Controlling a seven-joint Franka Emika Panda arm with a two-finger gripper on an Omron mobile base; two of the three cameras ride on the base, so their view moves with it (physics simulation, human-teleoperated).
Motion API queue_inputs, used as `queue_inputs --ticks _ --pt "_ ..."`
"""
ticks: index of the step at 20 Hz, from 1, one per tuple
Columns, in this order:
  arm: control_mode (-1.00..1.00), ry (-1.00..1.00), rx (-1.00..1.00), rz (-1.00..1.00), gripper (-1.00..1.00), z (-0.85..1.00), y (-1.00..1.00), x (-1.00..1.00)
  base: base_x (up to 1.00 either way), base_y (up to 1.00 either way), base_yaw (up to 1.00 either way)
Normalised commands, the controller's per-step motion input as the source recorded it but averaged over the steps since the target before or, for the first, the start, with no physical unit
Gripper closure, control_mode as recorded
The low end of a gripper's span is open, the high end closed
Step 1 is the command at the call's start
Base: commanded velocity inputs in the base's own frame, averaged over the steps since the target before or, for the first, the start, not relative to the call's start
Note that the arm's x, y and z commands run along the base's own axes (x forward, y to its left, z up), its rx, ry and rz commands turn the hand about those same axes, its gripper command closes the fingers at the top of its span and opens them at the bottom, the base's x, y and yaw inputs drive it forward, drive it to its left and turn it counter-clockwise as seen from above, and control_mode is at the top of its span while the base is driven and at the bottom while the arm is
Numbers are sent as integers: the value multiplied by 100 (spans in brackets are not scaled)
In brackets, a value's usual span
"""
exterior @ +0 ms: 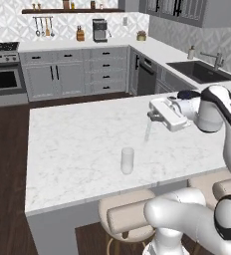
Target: Take a straw from the drawer in front and place it inside the glass cup on the dining counter.
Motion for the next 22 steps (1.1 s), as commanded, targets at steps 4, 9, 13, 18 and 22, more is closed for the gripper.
queue_inputs --ticks 4,9,13,18,22 --pt "-100 0 0 18 100 -34 42 2 0 0 0" --pt "-100 -6 -1 7 100 -23 10 14 0 0 0" --pt "-100 -5 -4 0 100 -25 0 13 0 0 0" --pt "-100 -3 -1 0 100 -26 2 16 0 0 0" --pt "-100 -1 0 1 100 -23 3 31 0 0 0"
